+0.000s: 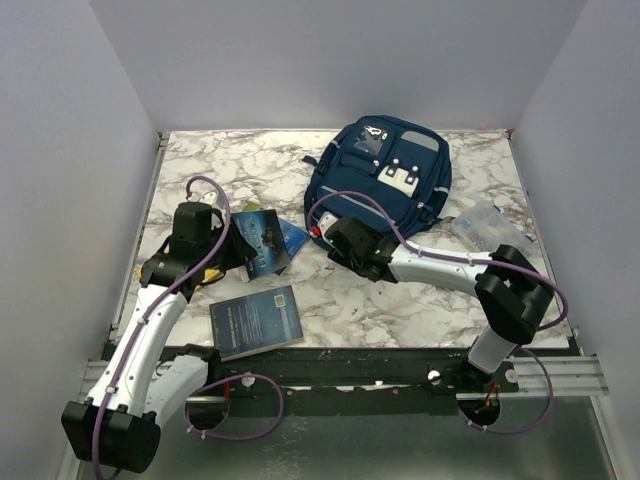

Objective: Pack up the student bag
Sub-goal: Place the book in the student bag.

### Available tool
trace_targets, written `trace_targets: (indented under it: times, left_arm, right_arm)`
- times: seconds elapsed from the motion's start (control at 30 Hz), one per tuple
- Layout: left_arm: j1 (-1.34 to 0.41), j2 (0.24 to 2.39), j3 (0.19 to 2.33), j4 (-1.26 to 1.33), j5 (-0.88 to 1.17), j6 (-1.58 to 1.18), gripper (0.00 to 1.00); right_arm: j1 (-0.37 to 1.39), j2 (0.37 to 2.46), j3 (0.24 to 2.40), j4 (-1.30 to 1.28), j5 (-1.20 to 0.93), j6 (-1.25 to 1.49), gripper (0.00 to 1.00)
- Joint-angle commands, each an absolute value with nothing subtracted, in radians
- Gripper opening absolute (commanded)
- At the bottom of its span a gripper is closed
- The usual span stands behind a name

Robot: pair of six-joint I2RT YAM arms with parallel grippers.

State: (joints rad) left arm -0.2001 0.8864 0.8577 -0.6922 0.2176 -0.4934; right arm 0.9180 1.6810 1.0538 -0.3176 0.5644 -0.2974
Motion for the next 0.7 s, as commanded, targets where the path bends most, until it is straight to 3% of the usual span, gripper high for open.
trace_targets:
  times: [0.0,0.03,0.1,0.13,0.67]
  left_arm:
    - [-0.221,0.853,0.873,-0.598,0.202,-0.477,0.00]
    - [-0.224,0.850,0.874,-0.600,0.201,-0.473,0.00]
    - [-0.229,0.845,0.876,-0.604,0.199,-0.469,0.00]
    - [-0.231,0.843,0.876,-0.606,0.197,-0.467,0.00]
    - [-0.244,0.830,0.876,-0.621,0.191,-0.464,0.00]
  right_arm:
    - [0.917,1.678,1.041,-0.208,0.626,-0.421,0.66]
    - [0.917,1.690,1.047,-0.196,0.627,-0.428,0.61]
    - [0.918,1.711,1.051,-0.163,0.651,-0.442,0.39]
    - [0.917,1.721,1.053,-0.154,0.660,-0.447,0.34]
    - [0.909,1.795,1.058,-0.127,0.592,-0.462,0.46]
